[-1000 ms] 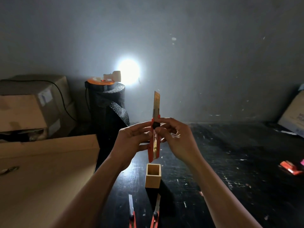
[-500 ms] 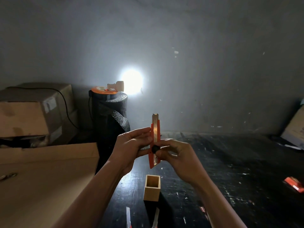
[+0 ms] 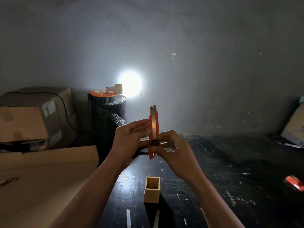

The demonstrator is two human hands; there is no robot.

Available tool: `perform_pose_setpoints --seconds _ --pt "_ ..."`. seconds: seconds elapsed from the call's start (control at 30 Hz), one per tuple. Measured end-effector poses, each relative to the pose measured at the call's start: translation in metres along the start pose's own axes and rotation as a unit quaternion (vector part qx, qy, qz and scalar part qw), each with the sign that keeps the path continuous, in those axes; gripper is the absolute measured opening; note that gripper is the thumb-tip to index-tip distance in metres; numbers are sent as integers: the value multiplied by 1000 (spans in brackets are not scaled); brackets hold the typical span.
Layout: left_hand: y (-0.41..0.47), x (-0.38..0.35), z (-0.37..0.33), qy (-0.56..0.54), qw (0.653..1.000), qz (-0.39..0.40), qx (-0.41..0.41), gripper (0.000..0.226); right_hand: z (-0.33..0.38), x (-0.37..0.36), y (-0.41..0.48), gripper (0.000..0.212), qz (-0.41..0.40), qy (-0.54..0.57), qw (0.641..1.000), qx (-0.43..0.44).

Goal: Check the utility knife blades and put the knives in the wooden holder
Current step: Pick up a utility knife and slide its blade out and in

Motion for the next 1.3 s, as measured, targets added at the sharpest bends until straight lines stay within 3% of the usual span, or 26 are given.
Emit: perform_pose_setpoints --seconds 0.33,0.5,0.63,1.0,1.13,1.3 --pt "2 -6 -11 22 999 8 -34 34 5 7 1 18 -1 -10 1000 6" --pt "0 -6 -10 28 999 8 -42 32 8 7 -1 28 5 -8 1000 15" --pt "-1 -6 -9 15 999 7 -42 32 7 6 0 19 -4 -16 1000 5" --pt "-6 -1 -2 19 999 7 -44 32 1 5 -2 32 18 -18 999 35" --pt "-10 -1 8 29 999 8 -37 29 2 6 2 10 -14 20 1000 1" --pt "-20 -2 28 38 999 17 -22 32 -2 9 17 29 -35 5 999 -15"
Point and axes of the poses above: each hand's wrist, its own y-axis towards the middle knuckle, its own x-axis out of the back of the hand, z = x × y, the point moved 2 cm from there along y, towards the middle knuckle, and after that the axes turned 13 degrees about -x, right-handed, at the moved point
